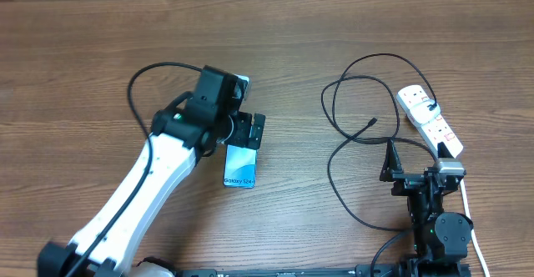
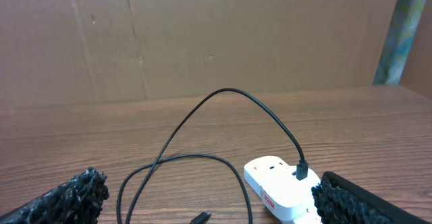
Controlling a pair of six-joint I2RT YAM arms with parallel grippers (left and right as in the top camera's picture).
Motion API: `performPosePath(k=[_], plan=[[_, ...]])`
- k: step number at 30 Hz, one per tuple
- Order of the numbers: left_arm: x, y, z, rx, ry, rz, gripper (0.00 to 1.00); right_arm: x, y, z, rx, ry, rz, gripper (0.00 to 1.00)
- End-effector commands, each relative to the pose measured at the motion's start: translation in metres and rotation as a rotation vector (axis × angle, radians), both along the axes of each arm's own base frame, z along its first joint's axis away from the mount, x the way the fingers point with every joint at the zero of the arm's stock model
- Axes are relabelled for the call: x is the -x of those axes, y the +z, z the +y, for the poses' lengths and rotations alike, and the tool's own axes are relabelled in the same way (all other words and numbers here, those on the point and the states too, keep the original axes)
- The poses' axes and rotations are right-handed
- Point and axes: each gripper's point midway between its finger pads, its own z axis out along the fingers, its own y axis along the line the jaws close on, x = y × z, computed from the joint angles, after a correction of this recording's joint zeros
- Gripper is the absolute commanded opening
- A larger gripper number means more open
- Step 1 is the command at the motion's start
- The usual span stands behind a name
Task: Plug charger to phone and switch on socket
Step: 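Move the left gripper over the phone and grasp its top edge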
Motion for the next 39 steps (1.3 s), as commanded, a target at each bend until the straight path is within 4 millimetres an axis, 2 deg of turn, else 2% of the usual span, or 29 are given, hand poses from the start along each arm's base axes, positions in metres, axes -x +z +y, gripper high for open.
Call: performPosePath(k=[1, 5, 8, 13, 17, 26, 34, 39], plan=[[0.000, -0.029, -0.004, 0.004, 0.088, 0.120, 1.00, 0.000, -0.002, -0.001, 0.005, -0.006, -0.002, 1.00], [0.004, -0.070, -0.001, -0.057, 0.100, 0.232, 1.00, 0.000, -0.002, -0.001, 0.005, -0.006, -0.002, 1.00], [0.006, -0.094, 0.006, -0.109, 0.137, 0.286, 1.00, 0.000, -0.002, -0.001, 0.005, -0.006, -0.002, 1.00], [0.010, -0.118, 0.011, -0.154, 0.160, 0.348, 1.00, 0.000, -0.002, -0.001, 0.005, -0.006, -0.002, 1.00], [0.016, -0.127, 0.010, -0.153, 0.154, 0.388, 1.00, 0.000, -0.002, -0.001, 0.005, -0.006, -0.002, 1.00], [0.021, -0.128, 0.002, -0.147, 0.131, 0.400, 1.00, 0.000, -0.002, -0.001, 0.005, -0.006, -0.002, 1.00], [0.013, -0.129, 0.007, -0.176, 0.191, 0.363, 0.99, 0.000, -0.002, -0.001, 0.005, -0.006, -0.002, 1.00], [0.013, -0.141, 0.006, -0.181, 0.212, 0.381, 1.00, 0.000, -0.002, -0.001, 0.005, -0.006, -0.002, 1.00]])
